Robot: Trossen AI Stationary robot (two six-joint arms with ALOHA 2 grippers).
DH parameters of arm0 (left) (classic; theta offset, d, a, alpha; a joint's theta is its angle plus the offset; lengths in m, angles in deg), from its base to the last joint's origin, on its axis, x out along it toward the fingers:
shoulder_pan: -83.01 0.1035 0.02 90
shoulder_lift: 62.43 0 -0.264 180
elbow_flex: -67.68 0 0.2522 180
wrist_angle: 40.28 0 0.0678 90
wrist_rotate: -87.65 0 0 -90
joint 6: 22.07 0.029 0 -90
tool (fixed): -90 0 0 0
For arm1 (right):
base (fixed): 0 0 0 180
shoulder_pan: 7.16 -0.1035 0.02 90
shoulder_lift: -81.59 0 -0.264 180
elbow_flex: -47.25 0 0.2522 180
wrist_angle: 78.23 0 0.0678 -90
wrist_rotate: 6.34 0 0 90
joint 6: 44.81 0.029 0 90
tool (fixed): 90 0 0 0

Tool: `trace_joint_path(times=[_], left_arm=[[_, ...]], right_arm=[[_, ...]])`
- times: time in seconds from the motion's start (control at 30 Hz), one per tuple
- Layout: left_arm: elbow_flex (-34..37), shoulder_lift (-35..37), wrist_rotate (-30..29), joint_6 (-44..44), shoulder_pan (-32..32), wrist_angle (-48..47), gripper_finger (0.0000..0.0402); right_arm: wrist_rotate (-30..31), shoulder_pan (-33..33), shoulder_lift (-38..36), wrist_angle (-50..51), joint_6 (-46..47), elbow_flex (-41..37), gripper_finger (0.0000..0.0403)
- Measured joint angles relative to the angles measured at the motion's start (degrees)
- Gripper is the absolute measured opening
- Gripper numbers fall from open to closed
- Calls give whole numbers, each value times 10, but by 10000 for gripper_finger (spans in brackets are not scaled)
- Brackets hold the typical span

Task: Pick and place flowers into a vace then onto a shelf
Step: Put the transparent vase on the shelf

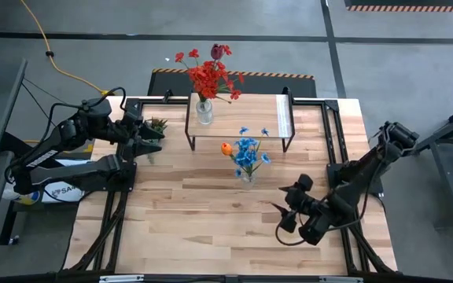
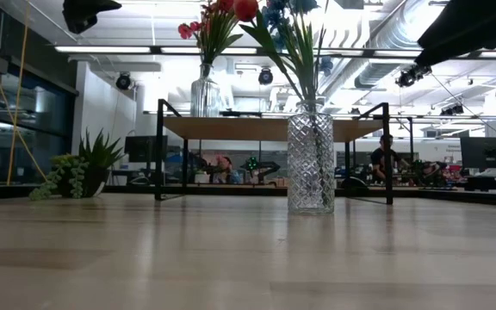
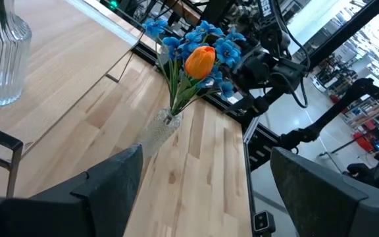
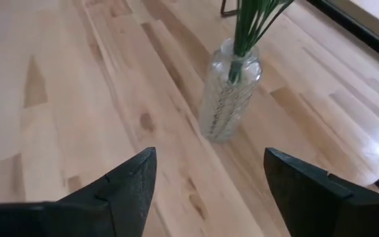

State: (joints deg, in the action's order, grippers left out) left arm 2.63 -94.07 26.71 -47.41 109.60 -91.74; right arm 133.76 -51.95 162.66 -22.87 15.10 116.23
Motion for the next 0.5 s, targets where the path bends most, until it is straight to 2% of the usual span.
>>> trace_joint_path(times=[0.17,0.27,0.5], left_arm=[[0,0,0,7,0,0,365],[0,0,0,7,0,0,365],[0,0,0,12,0,-2,365]], right_arm=[[21,14,0,-6,-9,0,293],[13,25,0,-24,-7,0,298],[-111,40,0,-118,44,0,299]])
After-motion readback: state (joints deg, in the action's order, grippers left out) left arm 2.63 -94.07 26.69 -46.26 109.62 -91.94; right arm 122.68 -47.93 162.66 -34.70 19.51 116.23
